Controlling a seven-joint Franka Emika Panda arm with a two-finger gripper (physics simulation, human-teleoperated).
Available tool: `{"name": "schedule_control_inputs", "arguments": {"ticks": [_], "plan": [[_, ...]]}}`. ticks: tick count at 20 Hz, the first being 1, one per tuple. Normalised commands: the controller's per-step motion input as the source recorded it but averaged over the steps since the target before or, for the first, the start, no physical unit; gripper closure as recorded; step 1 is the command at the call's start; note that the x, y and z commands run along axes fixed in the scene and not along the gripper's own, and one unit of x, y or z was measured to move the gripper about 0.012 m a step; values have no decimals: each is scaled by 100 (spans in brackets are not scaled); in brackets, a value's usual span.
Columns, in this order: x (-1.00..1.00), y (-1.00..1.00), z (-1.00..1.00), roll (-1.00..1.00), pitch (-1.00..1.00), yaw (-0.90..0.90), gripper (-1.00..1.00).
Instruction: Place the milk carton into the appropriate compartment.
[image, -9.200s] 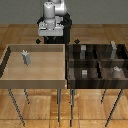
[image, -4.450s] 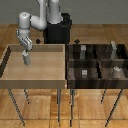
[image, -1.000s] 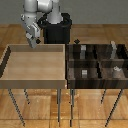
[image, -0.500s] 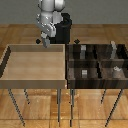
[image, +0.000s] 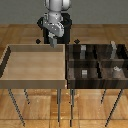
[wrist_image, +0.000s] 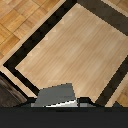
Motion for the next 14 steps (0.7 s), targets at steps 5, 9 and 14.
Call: {"name": "schedule_control_inputs", "arguments": {"ticks": [5,9,14], "plan": [[0,100,0,0,0,0,100],[0,100,0,0,0,0,100],[0,100,0,0,0,0,100]]}}
